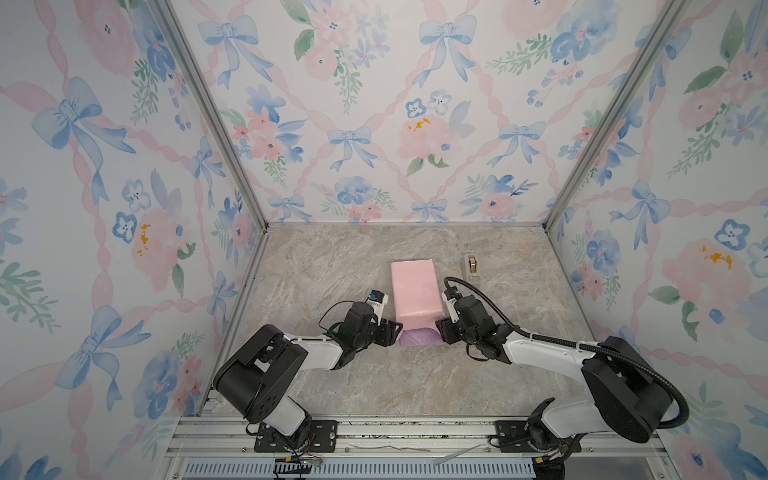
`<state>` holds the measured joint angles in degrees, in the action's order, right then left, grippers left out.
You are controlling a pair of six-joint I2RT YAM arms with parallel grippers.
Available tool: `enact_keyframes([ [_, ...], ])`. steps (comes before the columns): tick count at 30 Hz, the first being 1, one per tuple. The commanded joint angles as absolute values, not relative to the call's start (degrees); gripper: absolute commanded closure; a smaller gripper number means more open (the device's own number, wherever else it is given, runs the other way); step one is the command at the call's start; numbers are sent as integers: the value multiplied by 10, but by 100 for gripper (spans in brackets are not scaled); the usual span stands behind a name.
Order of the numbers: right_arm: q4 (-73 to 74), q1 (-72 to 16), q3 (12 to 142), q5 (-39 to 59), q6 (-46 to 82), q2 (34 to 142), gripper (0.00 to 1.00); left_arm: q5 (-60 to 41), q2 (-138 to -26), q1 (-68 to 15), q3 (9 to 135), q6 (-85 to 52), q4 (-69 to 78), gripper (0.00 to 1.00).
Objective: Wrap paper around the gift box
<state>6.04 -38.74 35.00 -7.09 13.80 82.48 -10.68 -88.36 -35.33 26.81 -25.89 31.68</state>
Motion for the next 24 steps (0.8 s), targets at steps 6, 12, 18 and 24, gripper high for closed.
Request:
enact_keyframes([
  [6, 51, -381, 384, -64, 130, 882, 56, -106, -889, -359, 285, -247, 325, 37],
  [12, 74, -384, 382, -57, 142, 897, 73, -103, -883, -362, 286, -245, 320, 37],
  [18, 76, -389, 378, -59, 155, 887, 79, -69, -877, -372, 281, -251, 309, 39],
  [24, 77, -392, 375, -60, 163, 880, 80, -44, -890, -389, 287, -260, 303, 43],
])
